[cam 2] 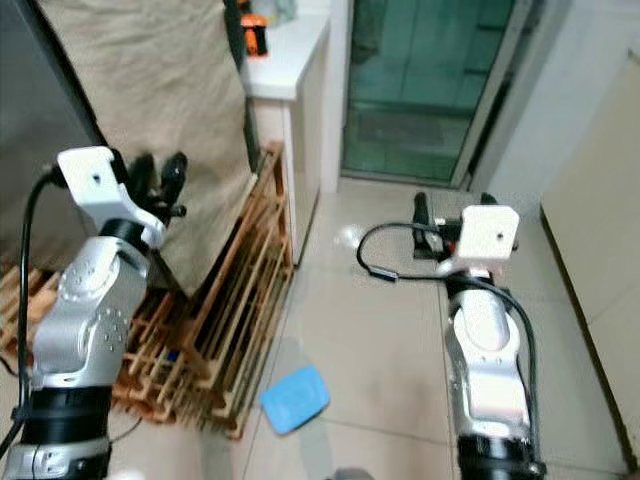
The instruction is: Restocking fridge
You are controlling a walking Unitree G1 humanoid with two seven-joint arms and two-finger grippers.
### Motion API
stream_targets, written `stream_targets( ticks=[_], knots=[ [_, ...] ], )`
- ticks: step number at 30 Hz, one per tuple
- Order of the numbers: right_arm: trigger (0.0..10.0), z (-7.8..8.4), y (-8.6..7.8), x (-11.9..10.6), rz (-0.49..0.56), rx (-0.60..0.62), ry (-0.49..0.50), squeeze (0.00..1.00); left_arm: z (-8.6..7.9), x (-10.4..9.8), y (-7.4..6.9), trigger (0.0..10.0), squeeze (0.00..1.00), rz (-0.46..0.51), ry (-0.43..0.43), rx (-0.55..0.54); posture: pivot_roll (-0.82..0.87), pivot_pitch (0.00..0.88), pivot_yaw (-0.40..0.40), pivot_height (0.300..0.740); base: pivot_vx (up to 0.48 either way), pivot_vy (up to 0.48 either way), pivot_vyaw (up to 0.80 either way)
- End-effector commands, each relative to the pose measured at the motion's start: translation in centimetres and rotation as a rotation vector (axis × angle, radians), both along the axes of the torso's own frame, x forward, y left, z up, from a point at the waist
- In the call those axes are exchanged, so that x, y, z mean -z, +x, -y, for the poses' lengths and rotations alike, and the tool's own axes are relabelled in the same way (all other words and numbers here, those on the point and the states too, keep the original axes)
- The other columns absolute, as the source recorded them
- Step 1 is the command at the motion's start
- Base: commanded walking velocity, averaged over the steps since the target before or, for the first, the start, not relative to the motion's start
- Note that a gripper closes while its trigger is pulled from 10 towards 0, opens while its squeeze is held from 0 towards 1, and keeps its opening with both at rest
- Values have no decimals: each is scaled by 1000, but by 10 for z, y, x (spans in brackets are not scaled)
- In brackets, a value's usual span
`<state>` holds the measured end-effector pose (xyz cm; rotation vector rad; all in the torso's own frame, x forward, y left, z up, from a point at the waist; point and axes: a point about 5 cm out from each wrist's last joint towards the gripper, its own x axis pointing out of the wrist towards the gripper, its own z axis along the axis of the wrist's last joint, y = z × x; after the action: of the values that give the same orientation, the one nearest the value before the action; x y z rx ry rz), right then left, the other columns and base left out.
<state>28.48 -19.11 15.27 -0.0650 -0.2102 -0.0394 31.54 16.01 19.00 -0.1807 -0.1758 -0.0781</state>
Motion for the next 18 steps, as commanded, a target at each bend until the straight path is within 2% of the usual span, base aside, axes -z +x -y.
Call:
stream_targets(
  ticks=[1,6,10,18],
  knots=[
    [10000,-4,-1,2,-7,-21,2,0,-20,1,5,10000,0,-33,15,-113,-200,0,24,732,0,0,0],
    [10000,-7,1,3,-15,-30,1,0,-22,-8,13,10000,0,-15,-8,-122,-201,0,26,732,0,0,0],
    [10000,-7,2,3,-17,-32,0,0,-23,-15,12,10000,0,23,14,-122,-204,0,29,732,0,0,0],
    [10000,-10,3,5,-23,-41,1,0,-32,-14,18,10000,0,17,23,-207,-204,0,26,732,0,0,0]
  ],
)
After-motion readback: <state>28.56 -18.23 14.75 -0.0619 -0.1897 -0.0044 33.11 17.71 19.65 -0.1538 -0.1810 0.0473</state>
